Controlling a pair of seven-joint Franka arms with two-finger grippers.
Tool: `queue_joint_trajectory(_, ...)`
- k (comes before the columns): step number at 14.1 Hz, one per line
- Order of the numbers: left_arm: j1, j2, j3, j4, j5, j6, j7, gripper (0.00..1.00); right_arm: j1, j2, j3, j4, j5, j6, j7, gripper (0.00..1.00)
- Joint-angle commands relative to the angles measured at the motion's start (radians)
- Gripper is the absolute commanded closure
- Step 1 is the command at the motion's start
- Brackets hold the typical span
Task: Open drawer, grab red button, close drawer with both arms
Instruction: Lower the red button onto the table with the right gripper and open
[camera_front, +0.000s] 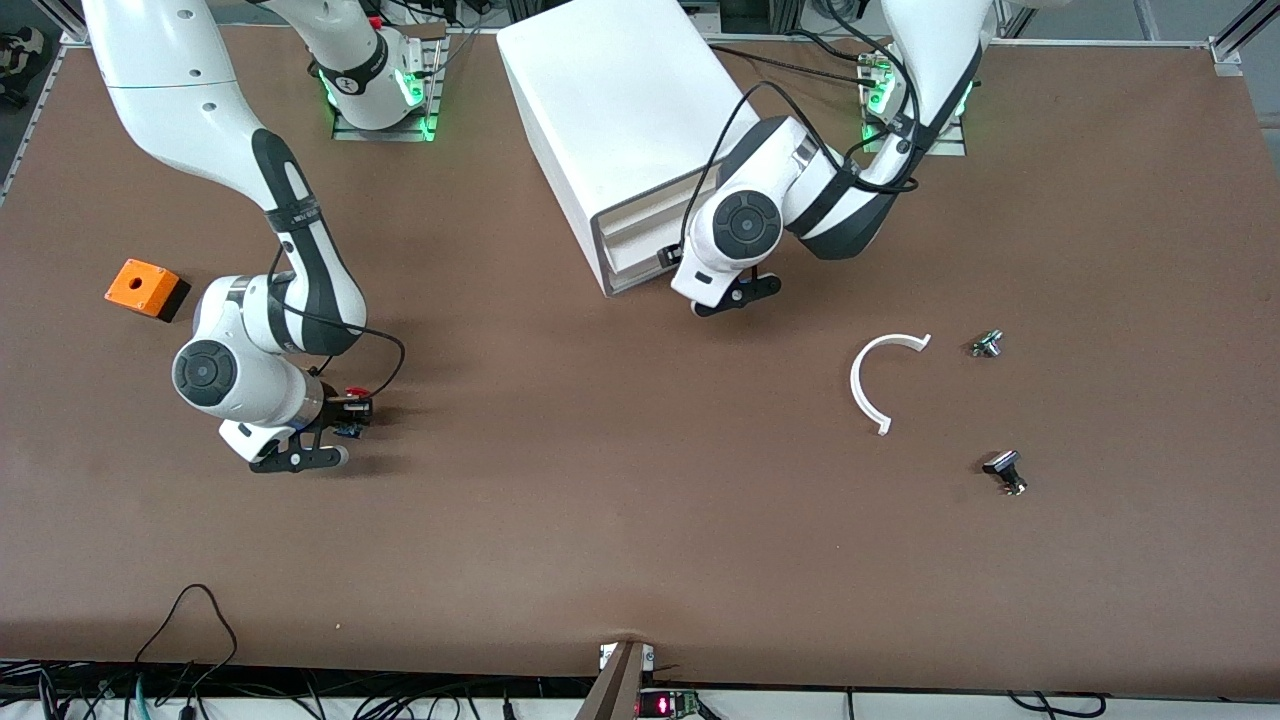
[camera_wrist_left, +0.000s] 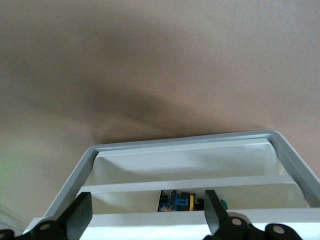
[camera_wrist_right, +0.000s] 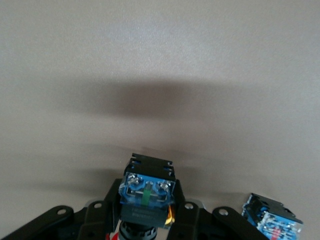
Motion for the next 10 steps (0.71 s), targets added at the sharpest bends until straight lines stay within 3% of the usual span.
queue_joint_trajectory(1, 0.01, -0.038, -0.031, -0.045, -0.02, 0.014, -0.006, 0.01, -0.011, -0.038, 0.011, -0.033, 0.016, 0.014, -0.014, 0.18)
queue_joint_trajectory(2, 0.009, -0.038, -0.032, -0.048, -0.022, 0.013, -0.006, 0.01, -0.011, -0.038, 0.011, -0.031, 0.016, 0.013, -0.014, 0.0)
queue_joint_trajectory(10, 0.009, -0.037, -0.052, -0.05, -0.043, 0.012, -0.006, 0.01, -0.009, -0.131, 0.011, 0.02, 0.018, -0.01, -0.026, 0.0)
